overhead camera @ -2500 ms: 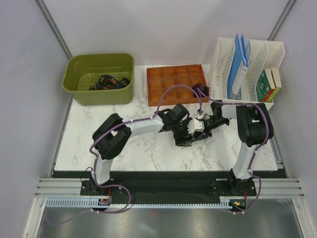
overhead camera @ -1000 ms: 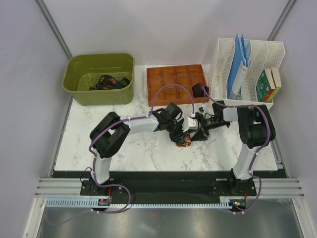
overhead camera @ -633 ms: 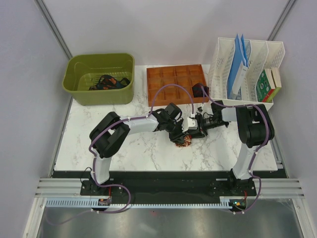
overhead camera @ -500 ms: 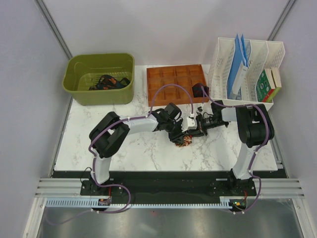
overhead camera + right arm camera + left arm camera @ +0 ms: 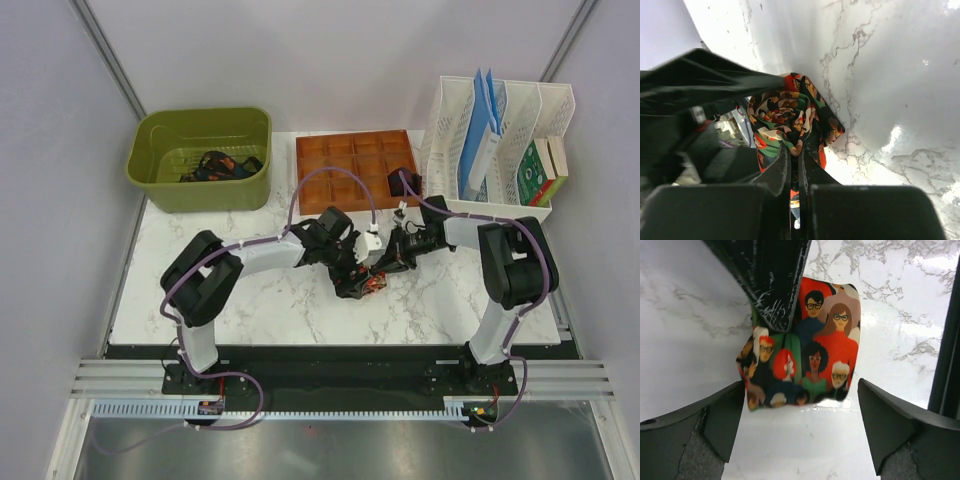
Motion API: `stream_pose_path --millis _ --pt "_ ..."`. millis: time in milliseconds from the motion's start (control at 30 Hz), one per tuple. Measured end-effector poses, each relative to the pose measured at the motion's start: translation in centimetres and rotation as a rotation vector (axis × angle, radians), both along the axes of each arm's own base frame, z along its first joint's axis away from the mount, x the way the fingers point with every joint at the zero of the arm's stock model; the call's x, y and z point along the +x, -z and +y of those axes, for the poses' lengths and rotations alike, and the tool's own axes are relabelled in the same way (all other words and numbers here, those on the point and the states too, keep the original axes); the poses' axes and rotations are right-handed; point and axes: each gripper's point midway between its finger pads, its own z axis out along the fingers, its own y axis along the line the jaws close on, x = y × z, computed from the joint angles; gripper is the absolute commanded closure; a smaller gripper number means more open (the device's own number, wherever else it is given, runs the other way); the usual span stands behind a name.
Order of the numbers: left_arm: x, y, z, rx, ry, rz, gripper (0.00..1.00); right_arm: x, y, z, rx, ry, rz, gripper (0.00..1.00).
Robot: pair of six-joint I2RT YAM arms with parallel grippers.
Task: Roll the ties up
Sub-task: Pick up the tie at the center of the board, then place the tie in the storage box.
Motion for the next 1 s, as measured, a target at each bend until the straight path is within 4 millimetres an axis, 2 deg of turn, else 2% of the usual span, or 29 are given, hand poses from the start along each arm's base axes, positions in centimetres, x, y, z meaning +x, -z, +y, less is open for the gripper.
stream_pose_path --millis 100,200,300,433,533,667,800,900,1000 --pt "0.6 -2.2 0.8 -0.031 -0.047 -0.01 0.0 0.3 -0.2 -0.1 -0.024 0.012 -0.008 1.0" --pt "1.6 -5.4 1.5 -0.087 -0.098 -0.034 0.0 1.2 -0.5 -0.2 -0.05 0.031 -0.022 1.0" --pt "2.5 -8.2 2.6 -0.131 -0.145 -0.059 0.0 2.8 -1.3 -0.4 -0.083 0.06 -0.067 1.0" --pt "3.0 -10.2 4.6 -0.148 -0.202 -0.069 0.0 5.3 -3.1 -0.6 -0.123 0.106 -0.149 1.0" --pt "3.0 -10.7 5.7 -0.146 -0.23 -0.065 0.0 7.6 -4.9 -0.7 -0.145 0.142 -0.219 1.0" --pt "2.4 -10.4 6.5 -0.127 -0.246 -0.041 0.0 11.4 -7.8 -1.3 -0.201 0.196 -0.338 1.0" --pt "2.2 -10.0 6.8 -0.114 -0.261 -0.021 0.0 17.0 -12.2 -2.3 -0.285 0.258 -0.524 1.0" --pt "2.1 -9.7 7.2 -0.107 -0.272 -0.01 0.0 20.7 -14.7 -2.9 -0.354 0.299 -0.647 1.0" --pt "1.8 -9.6 7.7 -0.098 -0.28 -0.006 0.0 23.4 -15.6 -3.2 -0.422 0.318 -0.719 1.0"
